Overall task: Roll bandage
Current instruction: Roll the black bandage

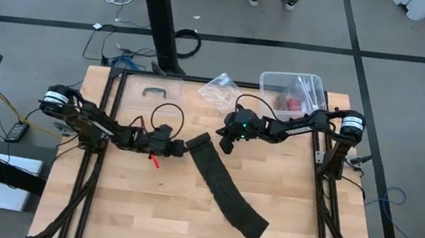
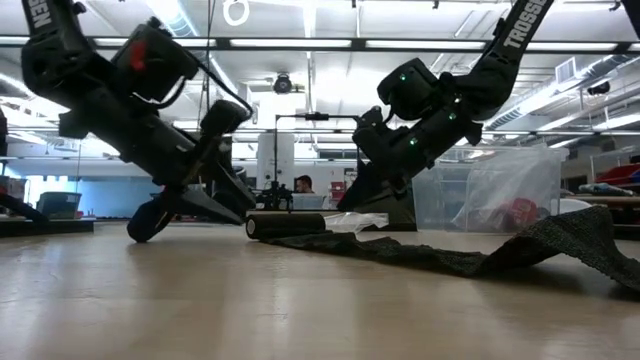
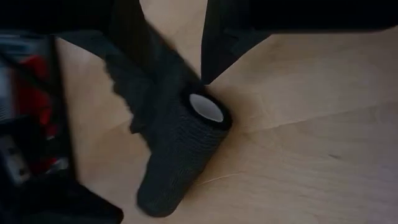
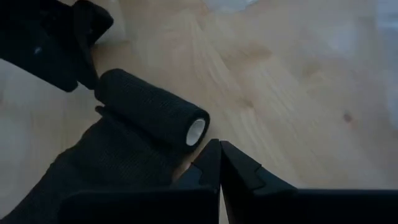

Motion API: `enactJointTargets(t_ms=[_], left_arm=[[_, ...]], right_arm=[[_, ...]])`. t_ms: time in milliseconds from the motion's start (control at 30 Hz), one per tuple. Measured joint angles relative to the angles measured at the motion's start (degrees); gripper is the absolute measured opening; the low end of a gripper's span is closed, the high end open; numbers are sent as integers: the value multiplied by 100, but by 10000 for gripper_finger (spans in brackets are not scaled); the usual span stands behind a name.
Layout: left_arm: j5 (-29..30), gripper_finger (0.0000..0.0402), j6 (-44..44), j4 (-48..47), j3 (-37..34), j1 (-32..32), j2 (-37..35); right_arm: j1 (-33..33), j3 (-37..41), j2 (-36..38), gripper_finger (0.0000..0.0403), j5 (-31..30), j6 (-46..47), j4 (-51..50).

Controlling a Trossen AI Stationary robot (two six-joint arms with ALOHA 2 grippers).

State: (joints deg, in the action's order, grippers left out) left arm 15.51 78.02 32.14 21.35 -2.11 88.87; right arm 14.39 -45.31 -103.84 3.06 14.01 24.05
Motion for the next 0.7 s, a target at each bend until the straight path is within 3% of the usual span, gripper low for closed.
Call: enactJointTargets(t_ms=[100, 333, 700], left_arm=[[43, 135, -201, -480, 216, 99, 11], [422, 135, -515, -514, 266, 225, 21], [163, 135, -688, -55, 270, 256, 15]], right_arm=[[-13, 5, -104, 6, 23, 96, 65], [-52, 5, -382, 6, 18, 215, 498], [-52, 5, -393, 5, 21, 201, 554]])
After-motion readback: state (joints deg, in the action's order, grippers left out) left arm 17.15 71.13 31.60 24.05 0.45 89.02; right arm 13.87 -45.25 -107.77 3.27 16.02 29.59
